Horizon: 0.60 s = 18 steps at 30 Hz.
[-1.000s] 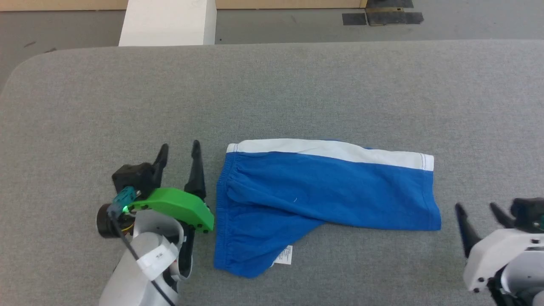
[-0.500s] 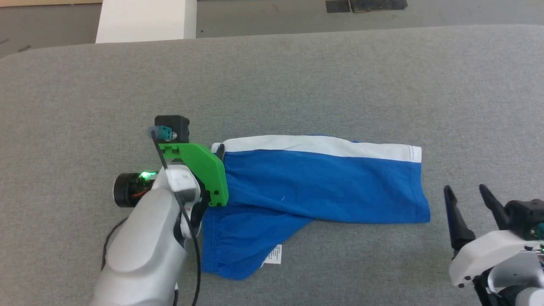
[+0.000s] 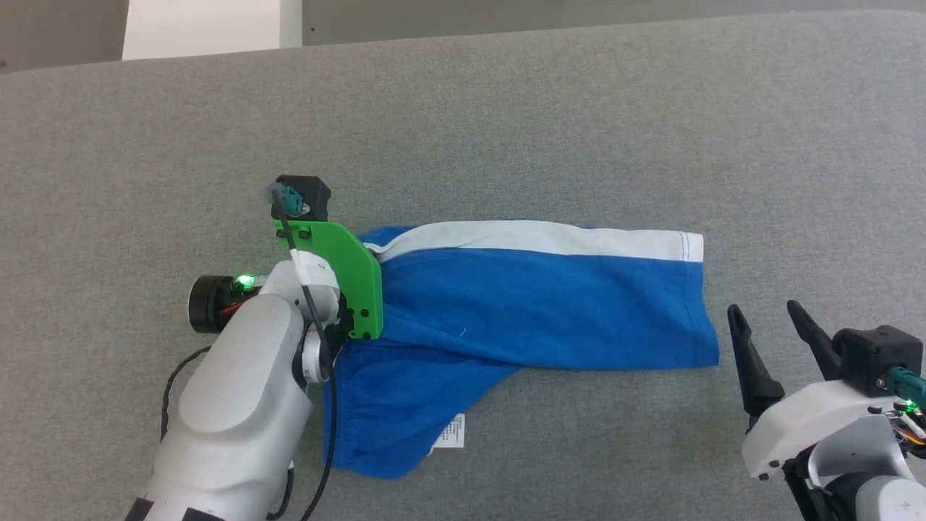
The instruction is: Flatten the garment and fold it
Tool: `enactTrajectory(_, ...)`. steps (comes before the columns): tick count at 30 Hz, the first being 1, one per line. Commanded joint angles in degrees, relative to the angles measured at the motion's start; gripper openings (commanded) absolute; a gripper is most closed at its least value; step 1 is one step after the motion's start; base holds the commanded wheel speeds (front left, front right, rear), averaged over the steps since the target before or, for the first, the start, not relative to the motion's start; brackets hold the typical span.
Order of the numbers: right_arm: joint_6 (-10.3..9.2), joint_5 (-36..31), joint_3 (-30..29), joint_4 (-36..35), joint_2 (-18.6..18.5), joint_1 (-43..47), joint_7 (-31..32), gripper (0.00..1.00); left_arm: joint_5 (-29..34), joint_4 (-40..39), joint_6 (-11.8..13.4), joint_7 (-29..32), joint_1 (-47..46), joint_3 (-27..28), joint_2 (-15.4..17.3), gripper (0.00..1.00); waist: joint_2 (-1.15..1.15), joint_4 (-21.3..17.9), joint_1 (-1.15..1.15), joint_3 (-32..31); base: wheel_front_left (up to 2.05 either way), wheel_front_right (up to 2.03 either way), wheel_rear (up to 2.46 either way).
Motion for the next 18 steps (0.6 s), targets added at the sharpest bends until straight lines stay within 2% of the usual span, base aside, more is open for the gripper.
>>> enactTrajectory(1,-0.1,0.3,0.4,0.0,0.1,-1.1,-0.3,1.0,0.6,0.6,0.1,-0.8,-0.7,-0.4,0.4,0.75,0.0,-0.1,0.0,0.2,0.0,0.0,0.0)
enactTrajectory(2,-0.1,0.4,0.5,0.1,0.1,-1.2,-0.3,1.0,0.7,0.6,0.0,-1.6,-0.7,-0.6,0.3,0.29,0.0,-0.1,0.0,0.3,0.0,0.0,0.0)
enactTrajectory(3,-0.1,0.4,0.6,0.1,0.1,-1.2,-0.2,1.0,0.7,0.7,-0.2,-2.1,-0.7,-0.7,0.2,0.0,0.0,-0.1,0.0,0.3,0.0,0.0,0.0)
enactTrajectory(8,-0.1,0.2,1.2,0.2,0.1,-2.0,-0.1,1.0,0.5,-0.4,-1.0,-5.3,0.4,-1.0,-0.4,0.0,0.0,0.1,0.0,0.1,0.0,0.0,0.0)
enactTrajectory(13,-0.1,-1.0,0.8,0.5,0.1,-5.3,-0.1,1.0,0.8,-3.7,-0.2,-8.7,3.3,-1.2,-0.4,0.0,0.0,0.7,0.0,0.2,0.0,0.0,0.0)
enactTrajectory(18,-0.1,-0.3,-2.1,5.1,0.1,-11.5,3.9,1.0,1.0,-7.5,-0.2,-10.1,5.8,-2.1,-0.5,0.0,0.0,2.1,0.0,1.5,0.0,0.0,0.0)
